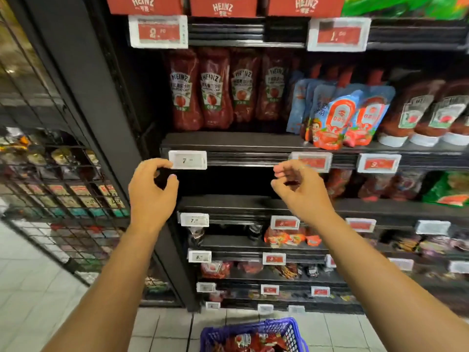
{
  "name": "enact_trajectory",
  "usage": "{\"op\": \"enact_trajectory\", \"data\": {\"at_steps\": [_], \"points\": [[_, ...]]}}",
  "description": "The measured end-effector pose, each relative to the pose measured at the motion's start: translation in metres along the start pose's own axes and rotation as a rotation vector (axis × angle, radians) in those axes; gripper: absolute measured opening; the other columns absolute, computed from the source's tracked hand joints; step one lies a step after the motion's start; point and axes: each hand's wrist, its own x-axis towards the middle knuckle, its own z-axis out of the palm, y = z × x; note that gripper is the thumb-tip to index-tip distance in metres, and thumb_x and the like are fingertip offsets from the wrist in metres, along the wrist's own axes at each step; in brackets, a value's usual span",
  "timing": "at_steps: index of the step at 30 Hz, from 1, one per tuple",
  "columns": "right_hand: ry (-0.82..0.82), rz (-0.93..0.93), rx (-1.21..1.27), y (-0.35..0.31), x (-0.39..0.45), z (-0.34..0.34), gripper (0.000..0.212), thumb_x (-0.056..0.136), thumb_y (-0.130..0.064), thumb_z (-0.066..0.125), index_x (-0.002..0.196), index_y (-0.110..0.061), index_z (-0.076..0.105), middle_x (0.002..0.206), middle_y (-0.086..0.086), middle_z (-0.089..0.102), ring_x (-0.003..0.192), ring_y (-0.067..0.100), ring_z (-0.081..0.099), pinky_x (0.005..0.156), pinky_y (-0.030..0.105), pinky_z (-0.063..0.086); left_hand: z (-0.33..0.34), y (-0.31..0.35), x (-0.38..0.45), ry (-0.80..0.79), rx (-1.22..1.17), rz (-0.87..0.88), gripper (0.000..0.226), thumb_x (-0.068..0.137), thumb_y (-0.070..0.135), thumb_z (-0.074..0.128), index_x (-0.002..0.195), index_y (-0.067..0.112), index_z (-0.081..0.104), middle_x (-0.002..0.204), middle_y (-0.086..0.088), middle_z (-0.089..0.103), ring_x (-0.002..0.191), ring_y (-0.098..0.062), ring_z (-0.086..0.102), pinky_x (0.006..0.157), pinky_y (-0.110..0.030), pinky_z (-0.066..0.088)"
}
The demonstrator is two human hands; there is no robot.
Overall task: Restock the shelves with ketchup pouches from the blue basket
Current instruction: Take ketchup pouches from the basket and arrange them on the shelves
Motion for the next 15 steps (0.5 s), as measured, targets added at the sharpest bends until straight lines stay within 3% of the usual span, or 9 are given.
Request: {"op": "enact_trajectory", "data": {"at_steps": [2, 4, 6, 8, 10, 12, 15], "points": [[-0.065, 0.077, -0.005, 0.031, -0.027, -0.014, 0.018, 0.089, -0.010, 0.072, 0.102, -0.020, 0.066, 0.099, 0.005, 0.066, 0.081, 0.013, 0.061, 0.073, 0.015, 0.050, 0.000, -0.009, -0.040, -0.047, 0.012, -0.104, 0.020, 0.086, 0.027, 0.063, 0.105, 0.030, 0.063, 0.104, 0.010, 0.064, 0.095, -0.013, 0.063, 0.088, -0.031, 0.052], [-0.152, 0.171, -0.014, 0.070, -0.057, -0.023, 0.015, 0.090, -0.003, 0.069, 0.100, -0.013, 0.066, 0.093, 0.014, 0.064, 0.073, 0.019, 0.056, 0.070, 0.022, 0.051, 0.003, -0.020, -0.090, -0.144, 0.016, -0.237, 0.019, 0.088, 0.018, 0.067, 0.102, 0.030, 0.064, 0.099, 0.004, 0.069, 0.092, -0.012, 0.066, 0.089, -0.039, 0.054], [-0.221, 0.278, -0.005, 0.113, -0.087, -0.028, 0.014, 0.090, 0.010, 0.060, 0.093, -0.004, 0.063, 0.083, 0.018, 0.053, 0.071, 0.020, 0.046, 0.061, 0.025, 0.043, 0.010, -0.029, -0.145, -0.250, 0.055, -0.371, 0.023, 0.088, 0.010, 0.069, 0.098, 0.031, 0.065, 0.093, 0.008, 0.070, 0.086, -0.003, 0.066, 0.087, -0.034, 0.054], [-0.260, 0.395, 0.001, 0.156, -0.120, -0.027, 0.022, 0.089, 0.018, 0.055, 0.085, -0.003, 0.062, 0.080, 0.010, 0.052, 0.072, 0.019, 0.043, 0.063, 0.027, 0.038, 0.020, -0.035, -0.199, -0.372, 0.112, -0.481, 0.022, 0.089, 0.006, 0.069, 0.097, 0.026, 0.067, 0.091, 0.003, 0.071, 0.085, -0.014, 0.068, 0.087, -0.032, 0.053], [-0.286, 0.542, -0.019, 0.194, -0.160, -0.024, 0.018, 0.088, 0.013, 0.060, 0.085, -0.004, 0.064, 0.084, 0.010, 0.058, 0.074, 0.019, 0.051, 0.072, 0.023, 0.045, 0.029, -0.036, -0.253, -0.506, 0.144, -0.619, 0.015, 0.089, 0.004, 0.068, 0.094, 0.017, 0.069, 0.092, -0.004, 0.072, 0.087, -0.024, 0.068, 0.084, -0.026, 0.052], [-0.312, 0.704, -0.037, 0.231, -0.201, -0.022, 0.016, 0.090, 0.004, 0.063, 0.084, -0.011, 0.062, 0.090, 0.009, 0.061, 0.082, 0.021, 0.056, 0.083, 0.031, 0.051, 0.038, -0.036, -0.303, -0.634, 0.164, -0.720, 0.013, 0.088, -0.001, 0.066, 0.087, 0.011, 0.070, 0.087, -0.006, 0.071, 0.085, -0.026, 0.066, 0.076, -0.019, 0.051], [-0.317, 0.905, -0.036, 0.274, -0.252, -0.019, 0.014, 0.090, -0.005, 0.064, 0.082, -0.016, 0.064, 0.087, 0.007, 0.066, 0.080, 0.022, 0.061, 0.071, 0.034, 0.055, 0.051, -0.040, -0.366, -0.800, 0.209, -0.834, 0.015, 0.088, -0.001, 0.067, 0.082, 0.013, 0.067, 0.081, 0.000, 0.068, 0.080, -0.024, 0.064, 0.066, -0.021, 0.053]]}}
